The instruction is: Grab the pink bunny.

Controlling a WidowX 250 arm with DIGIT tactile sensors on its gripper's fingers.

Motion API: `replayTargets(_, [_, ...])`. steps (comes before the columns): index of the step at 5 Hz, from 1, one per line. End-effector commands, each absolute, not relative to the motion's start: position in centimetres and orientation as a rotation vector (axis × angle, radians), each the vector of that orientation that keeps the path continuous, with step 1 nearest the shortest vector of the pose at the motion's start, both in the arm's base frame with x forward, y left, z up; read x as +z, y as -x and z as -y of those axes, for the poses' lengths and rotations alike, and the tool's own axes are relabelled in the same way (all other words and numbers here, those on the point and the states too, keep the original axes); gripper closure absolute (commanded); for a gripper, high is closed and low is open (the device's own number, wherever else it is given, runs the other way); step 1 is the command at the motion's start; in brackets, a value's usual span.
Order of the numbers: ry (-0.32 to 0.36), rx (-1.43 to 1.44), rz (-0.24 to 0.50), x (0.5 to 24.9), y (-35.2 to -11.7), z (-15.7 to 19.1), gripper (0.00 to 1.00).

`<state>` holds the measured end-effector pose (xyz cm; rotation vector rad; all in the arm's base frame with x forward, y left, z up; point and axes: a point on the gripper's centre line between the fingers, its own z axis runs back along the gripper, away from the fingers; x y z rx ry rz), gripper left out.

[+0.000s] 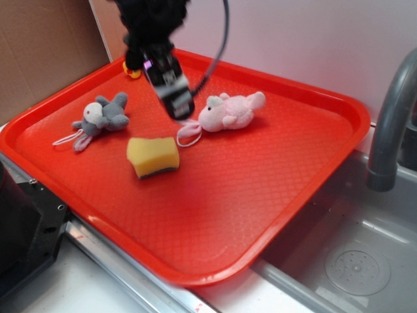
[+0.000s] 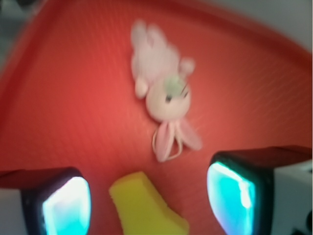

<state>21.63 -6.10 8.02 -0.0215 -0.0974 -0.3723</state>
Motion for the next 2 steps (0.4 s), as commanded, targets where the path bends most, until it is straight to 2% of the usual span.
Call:
replayTargets(1, [0.026,-0.345,0.061,7.6,-22.2,7.6,0.0])
replayTargets(2, [-0.021,-0.246,0.074,9.5,-21.5,7.1,0.0])
